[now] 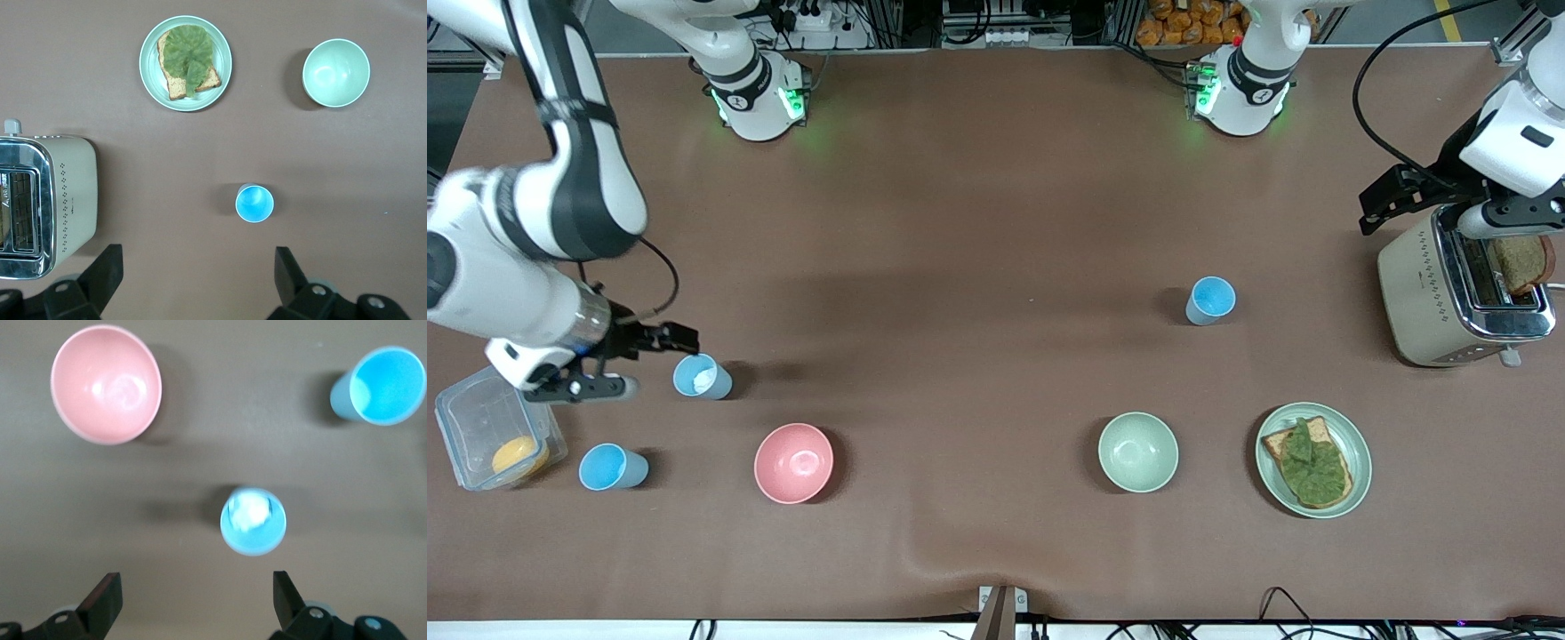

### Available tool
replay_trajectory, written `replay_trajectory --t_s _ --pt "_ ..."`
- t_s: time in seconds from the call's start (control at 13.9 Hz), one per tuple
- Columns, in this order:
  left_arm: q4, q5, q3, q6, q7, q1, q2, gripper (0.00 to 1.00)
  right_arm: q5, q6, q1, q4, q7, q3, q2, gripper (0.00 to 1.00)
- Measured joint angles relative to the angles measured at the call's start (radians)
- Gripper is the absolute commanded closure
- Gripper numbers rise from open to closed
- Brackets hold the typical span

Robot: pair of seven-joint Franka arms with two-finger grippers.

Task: Stack blue cups with both arms
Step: 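Reach the right gripper down to the blue cup holding white tissue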

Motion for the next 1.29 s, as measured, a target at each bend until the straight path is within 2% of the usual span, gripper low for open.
replay_trajectory --t_s 0.29,0.58,1.29 --pt "0.0 0.0 -0.001 0.0 -0.002 0.0 0.0 0.0 -0.022 0.152 -0.001 -0.011 -0.056 -0.004 0.126 0.0" --pt "0.0 0.0 0.0 0.0 -0.002 0.0 0.0 0.0 -0.06 0.174 -0.002 -0.013 -0.057 -0.006 0.217 0.0" --pt "0.001 0.0 -0.006 0.0 -0.002 0.0 0.0 0.0 -0.068 0.112 -0.001 -0.014 -0.06 -0.002 0.218 0.01"
